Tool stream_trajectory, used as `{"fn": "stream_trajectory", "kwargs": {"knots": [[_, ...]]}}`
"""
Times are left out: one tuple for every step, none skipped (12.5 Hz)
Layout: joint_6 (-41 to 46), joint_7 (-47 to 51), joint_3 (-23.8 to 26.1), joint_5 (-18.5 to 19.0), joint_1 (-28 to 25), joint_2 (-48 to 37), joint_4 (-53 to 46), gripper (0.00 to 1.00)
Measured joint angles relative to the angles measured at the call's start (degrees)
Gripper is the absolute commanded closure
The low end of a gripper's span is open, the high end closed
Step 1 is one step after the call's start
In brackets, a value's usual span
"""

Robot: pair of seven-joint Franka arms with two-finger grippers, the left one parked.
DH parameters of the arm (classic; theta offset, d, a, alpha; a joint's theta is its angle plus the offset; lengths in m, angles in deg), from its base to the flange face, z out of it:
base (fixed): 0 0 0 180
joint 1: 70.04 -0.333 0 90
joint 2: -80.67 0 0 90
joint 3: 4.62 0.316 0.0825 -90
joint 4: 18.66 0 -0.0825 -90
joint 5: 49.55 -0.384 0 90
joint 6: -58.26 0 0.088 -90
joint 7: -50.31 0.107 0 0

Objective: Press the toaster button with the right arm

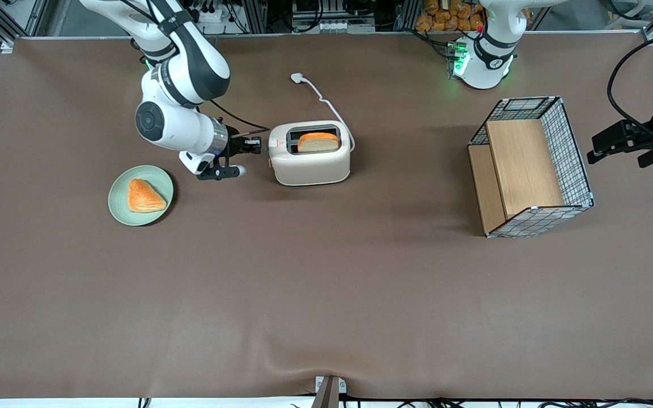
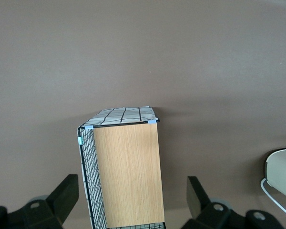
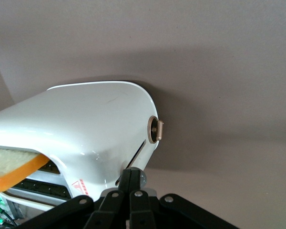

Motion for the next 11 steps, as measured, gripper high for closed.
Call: {"fn": "stream_trajectory", "kwargs": {"knots": [[0.0,0.0,0.0,0.0,0.0,0.3,0.0,1.0],[0.0,0.0,-0.1,0.0,0.0,0.5,0.0,1.0],[0.0,0.0,-0.1,0.0,0.0,0.6,0.1,1.0],[0.0,0.0,-0.1,0.0,0.0,0.9,0.1,1.0],[-0.1,0.0,-0.1,0.0,0.0,1.2,0.1,1.0],[-0.3,0.0,-0.1,0.0,0.0,1.4,0.1,1.0],[-0.3,0.0,-0.1,0.0,0.0,1.6,0.1,1.0],[-0.3,0.0,-0.1,0.0,0.0,1.7,0.2,1.0],[-0.3,0.0,-0.1,0.0,0.0,1.7,0.3,1.0],[-0.3,0.0,-0.1,0.0,0.0,1.7,0.3,1.0],[-0.3,0.0,0.0,0.0,0.0,1.7,0.3,1.0]]}}
